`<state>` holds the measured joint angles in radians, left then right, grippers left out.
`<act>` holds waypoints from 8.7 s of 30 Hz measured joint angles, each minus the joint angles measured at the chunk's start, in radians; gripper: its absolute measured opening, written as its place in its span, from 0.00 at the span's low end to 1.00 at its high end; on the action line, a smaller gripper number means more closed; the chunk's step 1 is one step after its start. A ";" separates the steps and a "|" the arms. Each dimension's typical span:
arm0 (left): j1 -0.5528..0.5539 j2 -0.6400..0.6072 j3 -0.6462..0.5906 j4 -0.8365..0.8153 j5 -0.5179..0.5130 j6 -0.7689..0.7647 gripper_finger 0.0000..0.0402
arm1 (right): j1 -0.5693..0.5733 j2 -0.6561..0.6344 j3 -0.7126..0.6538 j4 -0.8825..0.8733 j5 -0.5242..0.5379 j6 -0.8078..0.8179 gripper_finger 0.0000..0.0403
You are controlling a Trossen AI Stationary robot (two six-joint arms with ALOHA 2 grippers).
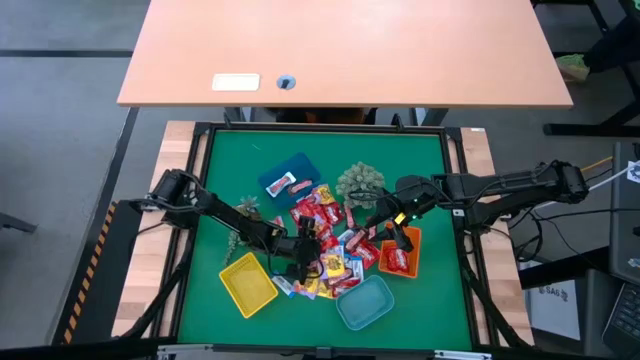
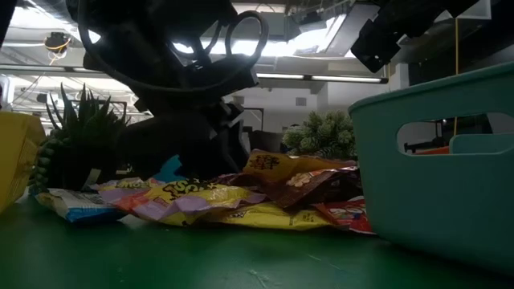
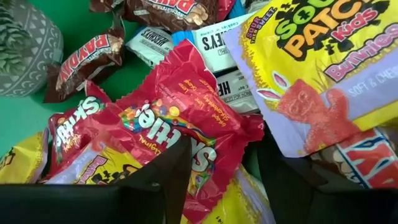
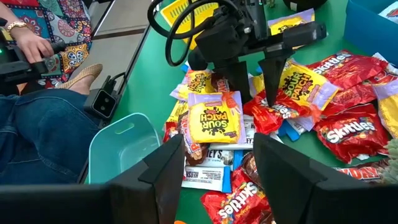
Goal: Sort candy
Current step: Put the red candy into the orange bin, then put the yellow candy into the yellow bin
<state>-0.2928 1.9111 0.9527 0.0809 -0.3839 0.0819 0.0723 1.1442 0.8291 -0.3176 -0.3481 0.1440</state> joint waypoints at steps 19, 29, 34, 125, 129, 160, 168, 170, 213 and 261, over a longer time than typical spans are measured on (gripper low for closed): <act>-0.003 -0.008 -0.001 0.006 0.004 -0.003 0.02 | 0.000 0.000 0.000 0.000 0.000 0.000 0.48; -0.003 -0.017 -0.002 0.031 0.001 -0.030 0.00 | 0.000 0.000 0.000 0.001 0.000 0.000 0.48; -0.001 -0.062 -0.002 0.037 -0.050 -0.033 0.00 | 0.000 0.000 0.000 0.002 0.000 0.000 0.48; 0.068 -0.115 -0.001 0.405 0.120 -0.213 0.30 | 0.000 0.095 0.181 -0.670 -0.074 -0.306 0.00; 0.068 -0.115 -0.001 0.405 0.120 -0.211 0.30 | 0.000 0.096 0.157 -0.715 -0.081 -0.247 0.01; 0.080 -0.115 -0.001 0.314 0.004 -0.288 0.36 | -0.001 0.097 0.149 -0.731 0.031 -0.148 0.46; 0.118 -0.115 -0.001 0.118 0.002 -0.417 0.56 | 0.000 0.097 0.149 -0.731 0.031 -0.148 0.47; 0.127 -0.115 -0.001 0.056 0.002 -0.450 0.59 | 0.000 0.097 0.149 -0.731 0.031 -0.148 0.47; 0.169 -0.077 0.001 -0.223 0.114 -0.546 0.25 | 0.000 0.097 0.149 -0.726 0.030 -0.148 0.47; -0.041 -0.392 -0.002 -0.302 0.735 -0.730 0.14 | 0.000 0.097 0.149 -0.672 0.033 -0.149 0.47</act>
<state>-0.3334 1.5194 0.9512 -0.2209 0.3514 -0.6482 0.0723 1.2415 0.9779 -0.9900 -0.3153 -0.0048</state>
